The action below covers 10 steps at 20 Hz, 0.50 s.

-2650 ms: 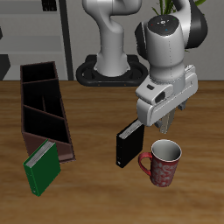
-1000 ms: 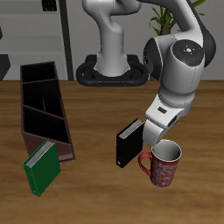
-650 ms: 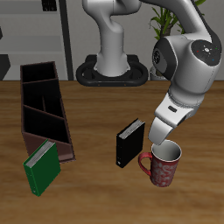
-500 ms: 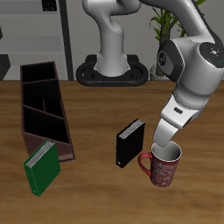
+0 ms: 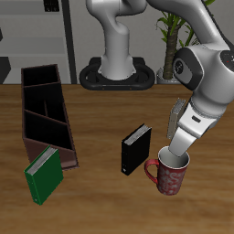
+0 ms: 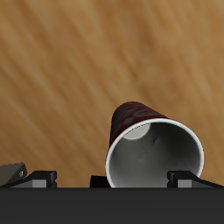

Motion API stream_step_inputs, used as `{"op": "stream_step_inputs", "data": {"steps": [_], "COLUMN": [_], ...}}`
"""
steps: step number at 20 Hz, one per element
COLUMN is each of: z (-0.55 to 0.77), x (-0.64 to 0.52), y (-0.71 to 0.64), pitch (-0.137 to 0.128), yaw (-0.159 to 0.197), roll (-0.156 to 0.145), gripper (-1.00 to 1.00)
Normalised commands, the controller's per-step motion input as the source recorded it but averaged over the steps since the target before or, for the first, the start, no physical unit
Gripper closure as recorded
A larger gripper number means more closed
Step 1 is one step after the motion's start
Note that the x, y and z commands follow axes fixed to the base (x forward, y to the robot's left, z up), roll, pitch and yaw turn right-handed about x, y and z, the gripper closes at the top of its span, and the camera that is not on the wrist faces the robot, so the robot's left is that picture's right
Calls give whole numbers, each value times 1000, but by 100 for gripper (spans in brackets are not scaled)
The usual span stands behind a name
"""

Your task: Place the red mug into the right desk caddy's left compartment and place the black book into the right desk caddy's front compartment

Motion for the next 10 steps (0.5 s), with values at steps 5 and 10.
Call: {"op": "stream_step_inputs", "data": {"steps": [5,10], "z": [-127,-361], "x": [4,14], "y": [-80,-85], "pitch": [14,48], "yaw": [-41,-26], "roll": [-38,-4], "gripper": [-100,-100]}}
